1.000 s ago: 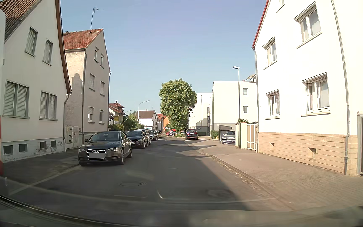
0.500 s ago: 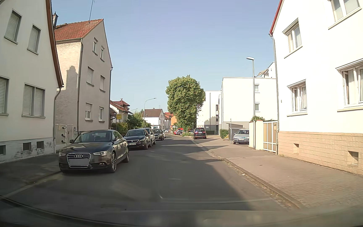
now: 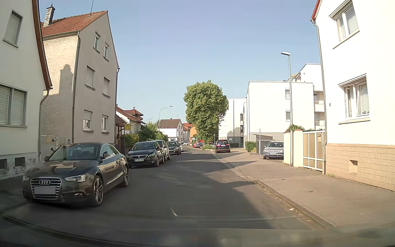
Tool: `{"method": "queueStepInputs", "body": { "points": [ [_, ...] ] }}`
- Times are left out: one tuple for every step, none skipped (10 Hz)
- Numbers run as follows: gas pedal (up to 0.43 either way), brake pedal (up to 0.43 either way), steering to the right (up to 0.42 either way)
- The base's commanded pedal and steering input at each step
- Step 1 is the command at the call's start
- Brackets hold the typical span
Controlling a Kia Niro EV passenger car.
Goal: Follow the waypoints while adhering to traffic rules and regulations
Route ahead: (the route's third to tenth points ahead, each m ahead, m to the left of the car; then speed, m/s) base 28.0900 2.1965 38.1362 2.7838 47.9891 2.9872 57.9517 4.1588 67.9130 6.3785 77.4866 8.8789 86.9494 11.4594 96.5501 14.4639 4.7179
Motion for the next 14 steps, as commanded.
{"method": "queueStepInputs", "body": {
  "points": [
    [0.047,0.03,-0.025],
    [0.047,0.03,-0.025],
    [0.047,0.03,-0.025],
    [0.047,0.03,-0.025],
    [0.047,0.03,-0.026],
    [0.047,0.03,-0.026],
    [0.047,0.03,-0.026],
    [0.047,0.03,-0.026],
    [0.047,0.03,-0.026],
    [0.047,0.03,-0.026],
    [0.047,0.03,-0.026],
    [0.047,0.03,-0.026],
    [0.047,0.03,-0.023],
    [0.047,0.03,-0.022]
  ]
}}
